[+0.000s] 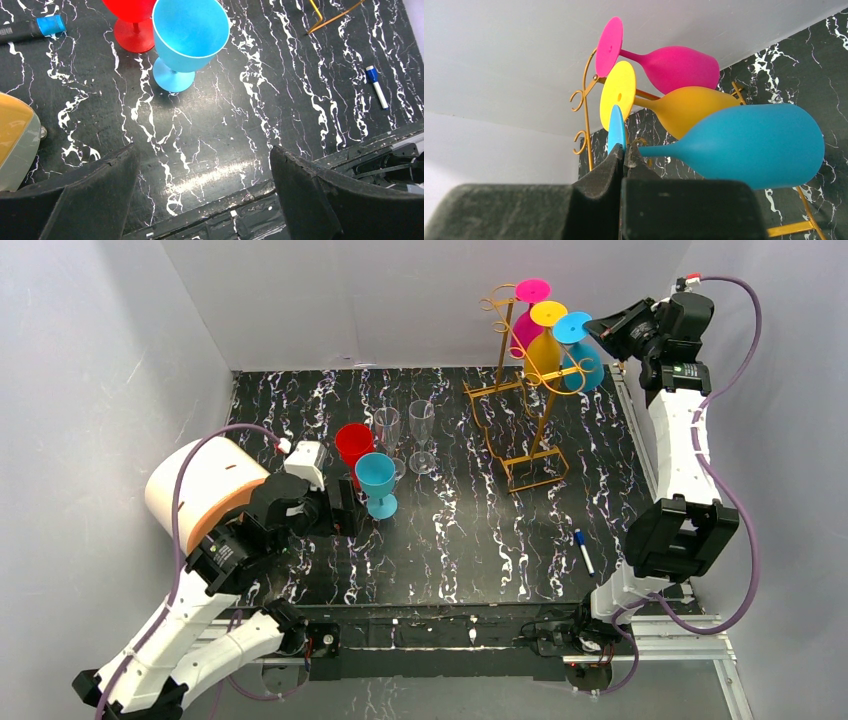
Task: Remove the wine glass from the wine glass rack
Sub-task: Pick up the wine glass from the wine rack.
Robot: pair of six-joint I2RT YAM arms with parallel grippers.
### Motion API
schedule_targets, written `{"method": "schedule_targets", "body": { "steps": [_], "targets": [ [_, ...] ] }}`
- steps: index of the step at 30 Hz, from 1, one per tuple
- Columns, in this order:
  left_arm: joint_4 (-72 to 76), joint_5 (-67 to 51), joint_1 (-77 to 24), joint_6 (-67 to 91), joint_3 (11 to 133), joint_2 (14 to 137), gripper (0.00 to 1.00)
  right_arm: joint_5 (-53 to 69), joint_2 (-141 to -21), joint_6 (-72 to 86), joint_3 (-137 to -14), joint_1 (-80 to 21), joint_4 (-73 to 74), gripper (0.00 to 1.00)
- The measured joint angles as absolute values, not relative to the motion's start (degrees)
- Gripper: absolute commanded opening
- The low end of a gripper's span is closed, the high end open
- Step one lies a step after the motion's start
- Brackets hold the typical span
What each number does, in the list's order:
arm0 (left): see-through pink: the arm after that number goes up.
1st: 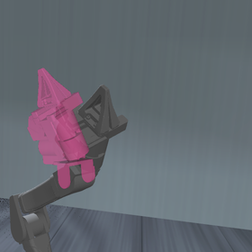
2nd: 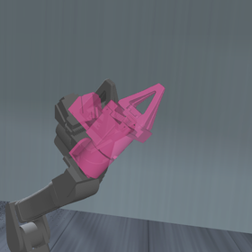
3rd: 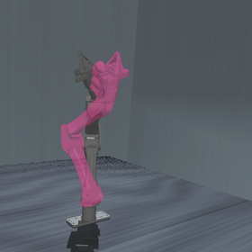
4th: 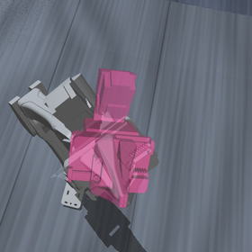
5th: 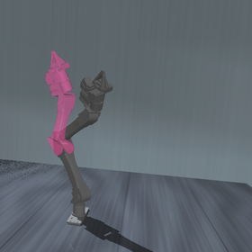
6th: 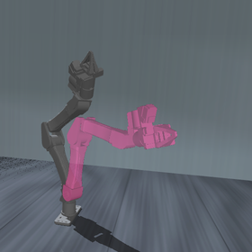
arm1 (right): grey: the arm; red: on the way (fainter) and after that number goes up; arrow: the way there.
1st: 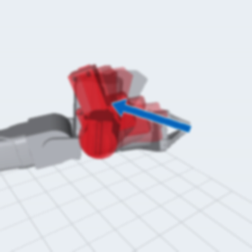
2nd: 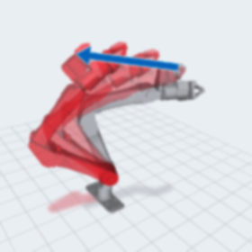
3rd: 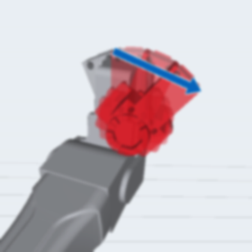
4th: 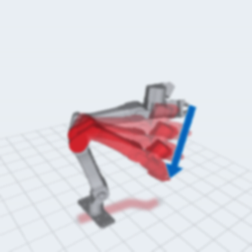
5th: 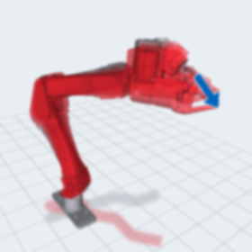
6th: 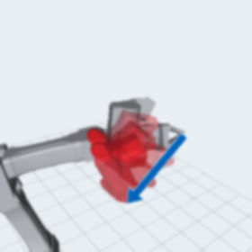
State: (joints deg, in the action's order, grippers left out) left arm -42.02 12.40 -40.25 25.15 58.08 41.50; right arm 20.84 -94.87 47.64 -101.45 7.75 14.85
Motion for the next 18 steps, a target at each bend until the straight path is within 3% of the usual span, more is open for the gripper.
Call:
{"method": "schedule_targets", "body": {
  "steps": [18],
  "targets": [
    [-42.06,9.87,-40.25,26.26,58.08,41.01,0.98,13.56,-89.30,45.17,-100.20,7.33,15.27,0.01]
  ]
}}
